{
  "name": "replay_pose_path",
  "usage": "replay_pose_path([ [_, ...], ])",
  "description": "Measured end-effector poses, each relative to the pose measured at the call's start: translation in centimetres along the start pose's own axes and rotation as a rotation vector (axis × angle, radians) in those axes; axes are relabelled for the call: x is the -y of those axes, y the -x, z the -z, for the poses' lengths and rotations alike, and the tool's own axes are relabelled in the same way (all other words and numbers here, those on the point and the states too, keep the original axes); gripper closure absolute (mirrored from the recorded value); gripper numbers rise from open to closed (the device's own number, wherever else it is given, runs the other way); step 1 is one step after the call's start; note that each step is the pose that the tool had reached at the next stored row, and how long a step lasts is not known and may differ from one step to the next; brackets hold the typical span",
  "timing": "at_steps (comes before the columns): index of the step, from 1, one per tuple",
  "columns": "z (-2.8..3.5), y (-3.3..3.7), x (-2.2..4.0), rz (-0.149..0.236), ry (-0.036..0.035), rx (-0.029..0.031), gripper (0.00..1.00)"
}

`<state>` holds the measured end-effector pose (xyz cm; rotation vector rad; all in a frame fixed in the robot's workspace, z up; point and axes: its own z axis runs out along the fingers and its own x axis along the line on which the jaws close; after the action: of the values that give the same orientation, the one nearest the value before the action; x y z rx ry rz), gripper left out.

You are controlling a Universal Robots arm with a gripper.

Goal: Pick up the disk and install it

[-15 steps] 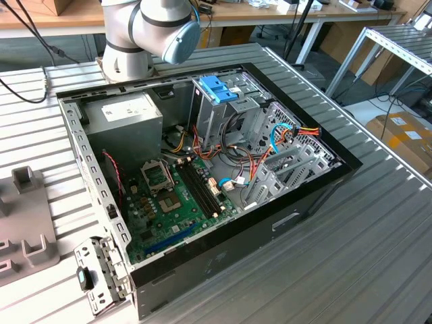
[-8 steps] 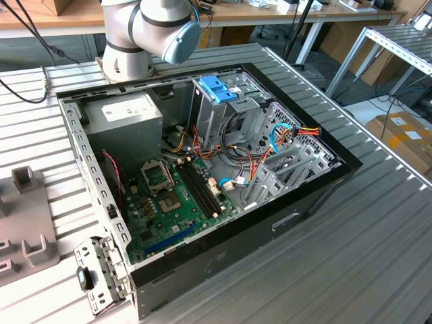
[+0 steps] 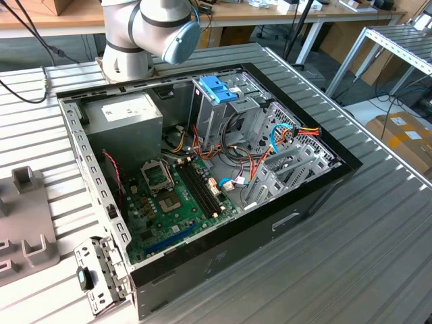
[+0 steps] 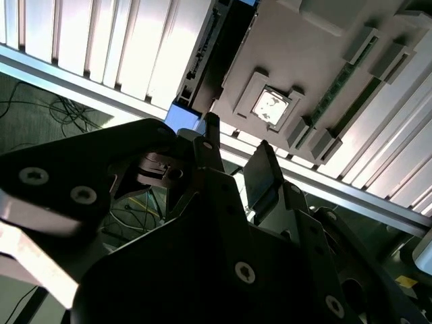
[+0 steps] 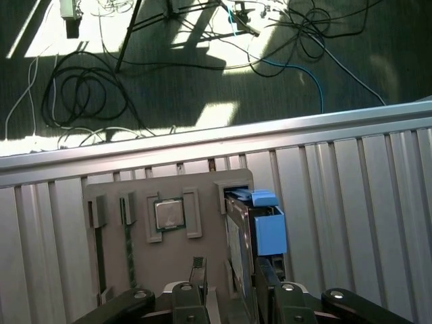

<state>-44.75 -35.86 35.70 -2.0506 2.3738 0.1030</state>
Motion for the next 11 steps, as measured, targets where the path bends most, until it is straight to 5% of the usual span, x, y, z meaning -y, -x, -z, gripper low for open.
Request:
replay_pose_path([
  [11,-0.33,-0.08,-0.43,0.0,0.0004,0.0031,0.58],
])
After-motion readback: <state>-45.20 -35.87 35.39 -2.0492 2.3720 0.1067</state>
